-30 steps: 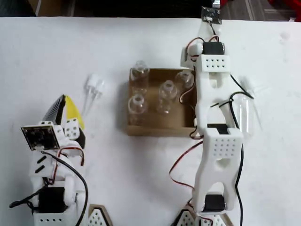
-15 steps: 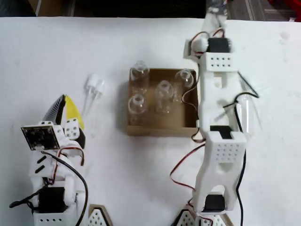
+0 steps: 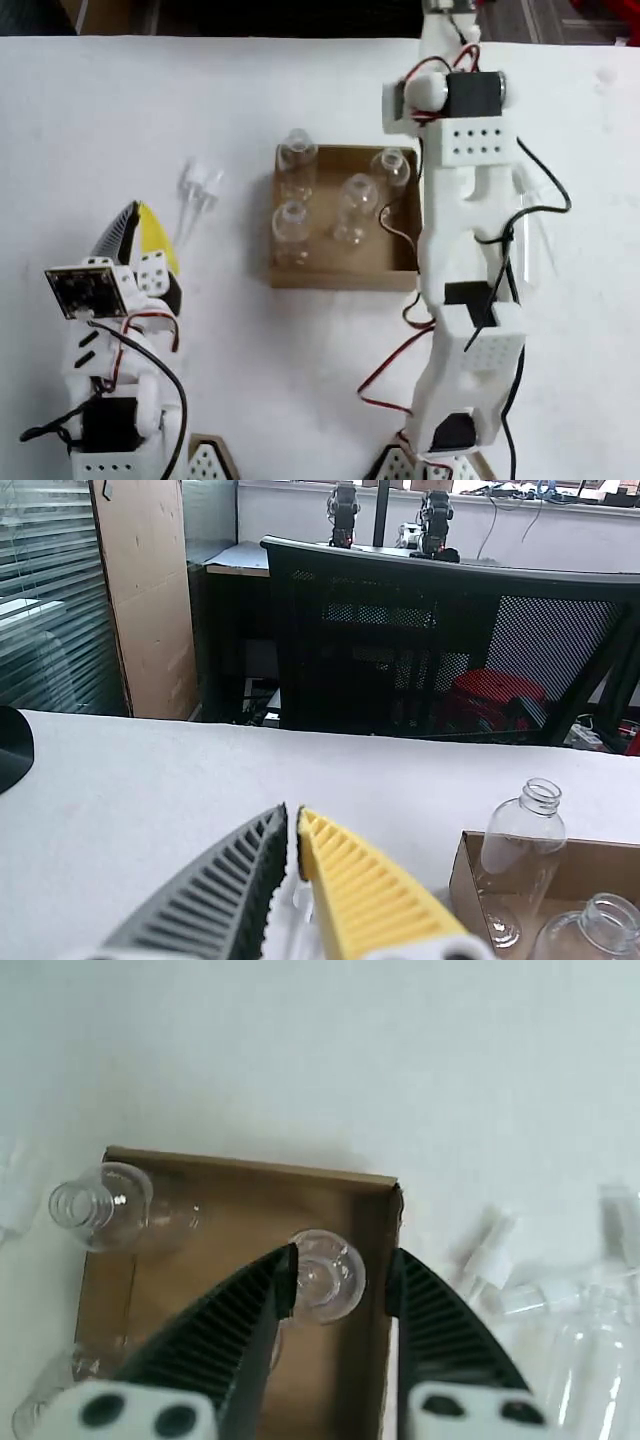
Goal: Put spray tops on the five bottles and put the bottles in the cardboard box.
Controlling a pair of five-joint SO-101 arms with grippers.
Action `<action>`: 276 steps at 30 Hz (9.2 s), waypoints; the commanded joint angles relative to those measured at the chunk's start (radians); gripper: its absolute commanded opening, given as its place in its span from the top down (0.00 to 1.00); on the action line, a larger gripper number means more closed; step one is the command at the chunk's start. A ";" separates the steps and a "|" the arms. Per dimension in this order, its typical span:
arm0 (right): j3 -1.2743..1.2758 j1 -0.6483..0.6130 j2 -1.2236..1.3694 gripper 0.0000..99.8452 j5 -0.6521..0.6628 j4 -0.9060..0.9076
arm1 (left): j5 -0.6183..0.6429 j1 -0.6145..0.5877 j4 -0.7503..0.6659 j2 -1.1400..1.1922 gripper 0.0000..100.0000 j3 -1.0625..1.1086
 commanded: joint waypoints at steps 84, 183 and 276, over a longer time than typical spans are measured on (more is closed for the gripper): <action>0.104 0.028 0.094 0.92 0.018 -0.142 | 0.015 -0.012 -0.029 -0.007 0.98 -0.005; 0.075 0.493 0.450 0.74 0.427 -0.291 | 0.014 -0.013 -0.080 -0.007 0.98 0.035; 2.398 -0.053 -1.524 0.99 0.222 -1.899 | -0.034 -0.005 -0.087 -0.007 0.98 0.037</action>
